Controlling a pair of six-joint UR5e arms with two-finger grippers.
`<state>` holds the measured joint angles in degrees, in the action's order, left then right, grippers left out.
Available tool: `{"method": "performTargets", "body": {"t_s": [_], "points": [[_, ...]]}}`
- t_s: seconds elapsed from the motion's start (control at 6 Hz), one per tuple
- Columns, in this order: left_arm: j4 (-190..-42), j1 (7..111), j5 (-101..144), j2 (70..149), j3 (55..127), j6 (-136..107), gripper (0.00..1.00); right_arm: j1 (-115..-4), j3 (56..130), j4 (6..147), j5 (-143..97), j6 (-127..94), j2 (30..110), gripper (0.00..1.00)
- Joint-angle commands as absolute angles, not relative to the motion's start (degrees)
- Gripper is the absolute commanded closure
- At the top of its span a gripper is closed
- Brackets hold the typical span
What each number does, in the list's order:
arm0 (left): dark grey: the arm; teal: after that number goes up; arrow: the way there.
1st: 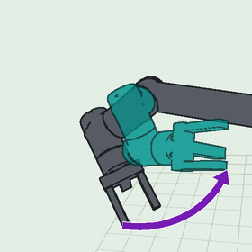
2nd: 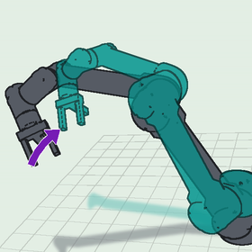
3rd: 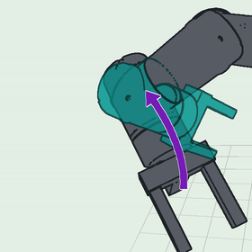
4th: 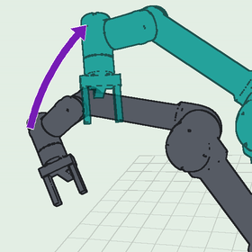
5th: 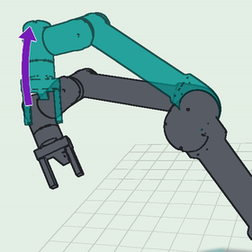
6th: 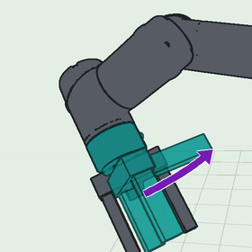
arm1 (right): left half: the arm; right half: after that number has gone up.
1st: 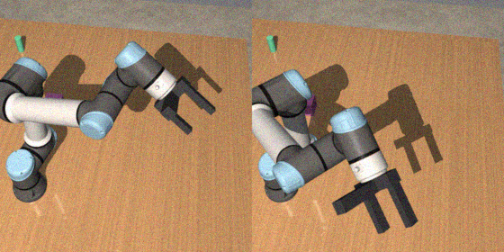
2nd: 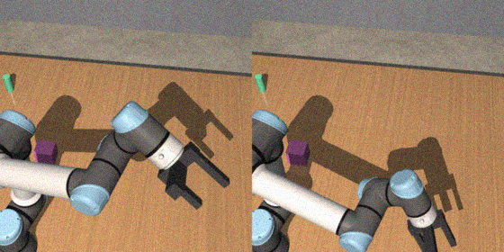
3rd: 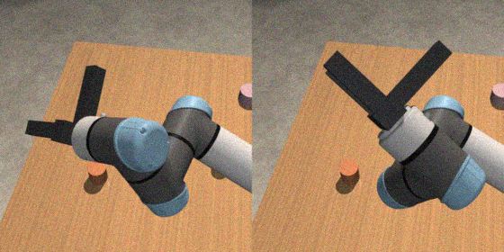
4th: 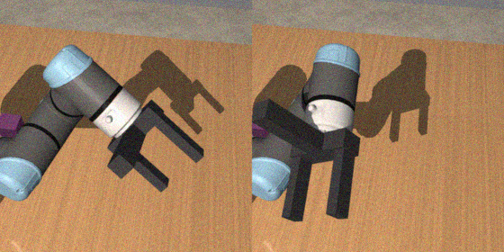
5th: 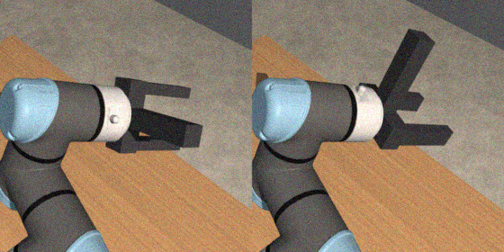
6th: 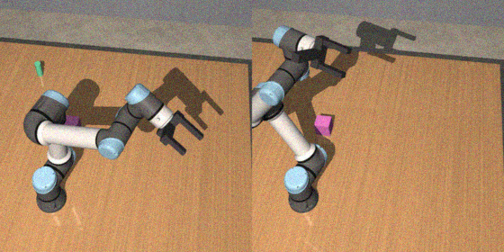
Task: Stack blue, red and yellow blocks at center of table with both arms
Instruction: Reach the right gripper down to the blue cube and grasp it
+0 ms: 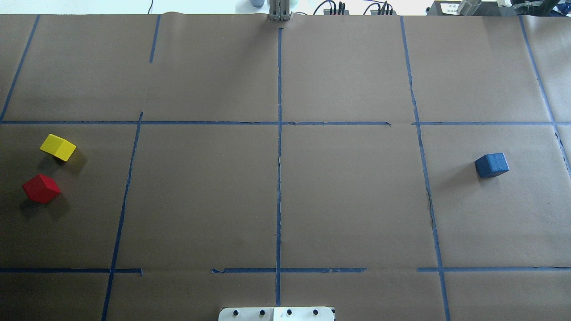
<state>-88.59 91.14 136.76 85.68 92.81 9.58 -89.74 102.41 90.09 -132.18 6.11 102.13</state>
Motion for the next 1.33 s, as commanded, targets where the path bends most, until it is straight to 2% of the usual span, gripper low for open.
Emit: {"method": "performTargets", "body": {"t_s": [0.0, 0.5, 0.67, 0.83, 1.0, 1.17], "points": [[-88.6, 91.1, 136.8, 85.7, 92.8, 9.7, 0.00, -89.7, 102.2, 90.1, -132.3, 5.6, 101.8, 0.00], [-88.7, 91.1, 136.8, 85.8, 93.4, 9.7, 0.00, -88.1, 102.6, 87.2, -132.5, 5.3, 99.7, 0.00], [-88.7, 91.0, 136.9, 85.8, 93.5, 9.7, 0.00, -83.6, 104.7, 83.6, -135.1, 5.2, 99.1, 0.00], [-88.7, 91.0, 137.0, 85.8, 93.4, 9.7, 0.00, -77.6, 104.2, 83.9, -135.1, 5.1, 95.0, 0.00], [-88.9, 91.0, 137.1, 85.8, 93.4, 9.7, 0.00, -74.5, 104.3, 82.6, -135.3, -6.0, 94.7, 0.00], [-88.9, 91.0, 137.2, 85.8, 93.5, 9.7, 0.00, -68.9, 104.2, 75.3, -131.6, -16.4, 94.8, 0.00]]}}
